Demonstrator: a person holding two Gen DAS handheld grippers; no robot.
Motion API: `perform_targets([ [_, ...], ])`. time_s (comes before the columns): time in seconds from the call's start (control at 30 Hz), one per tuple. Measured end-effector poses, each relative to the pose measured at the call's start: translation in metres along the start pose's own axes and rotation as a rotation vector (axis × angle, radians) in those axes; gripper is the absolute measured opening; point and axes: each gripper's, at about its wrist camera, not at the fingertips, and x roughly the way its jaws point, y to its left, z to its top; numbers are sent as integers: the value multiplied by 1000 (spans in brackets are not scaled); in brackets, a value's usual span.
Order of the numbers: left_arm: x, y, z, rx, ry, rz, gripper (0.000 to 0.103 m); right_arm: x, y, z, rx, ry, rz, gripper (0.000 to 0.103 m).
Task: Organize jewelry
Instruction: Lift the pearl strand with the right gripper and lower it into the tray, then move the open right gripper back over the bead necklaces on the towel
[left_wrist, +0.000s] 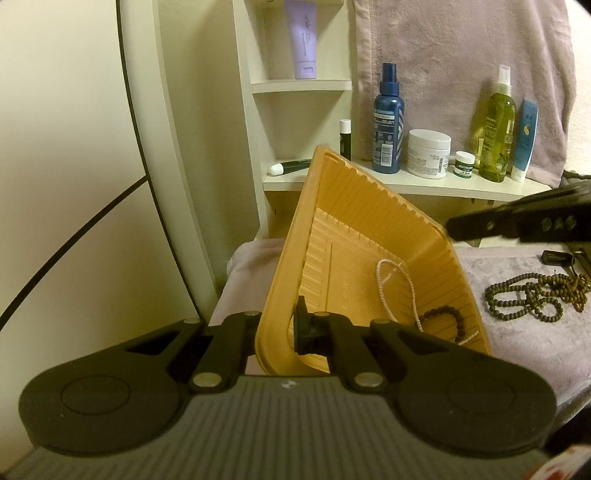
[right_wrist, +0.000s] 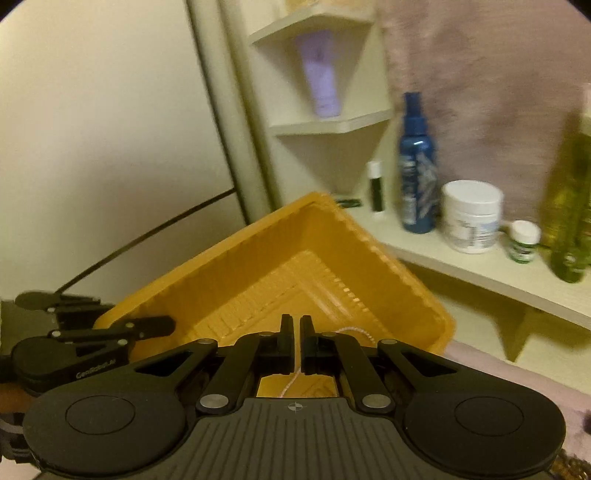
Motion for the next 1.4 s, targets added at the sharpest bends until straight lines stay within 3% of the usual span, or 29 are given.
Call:
perform_targets([
  [0.23,0,0,0,2,-1,-1,5,-61,-46,-23,134,-102,-221,8],
  [0.33,-1,-1,-1,6,-2,2,5,-89,-71,-41,206,-115,-334,16],
  [0.4,-1,-1,-1,6,-1,2,5,-105,-88,-57,259,-109,-401,29],
  [0.53,-2,-2,0,8,3,4,5,-121,-102,-83,313,-89,-468,35],
  [0.87,-2,-6,2,28,9,12,5,-110,-102,-124,294,1,-495,36],
  [1.4,-2,-8,2,35,13,20,5,-63,-108,-121,201,54,-475,32],
])
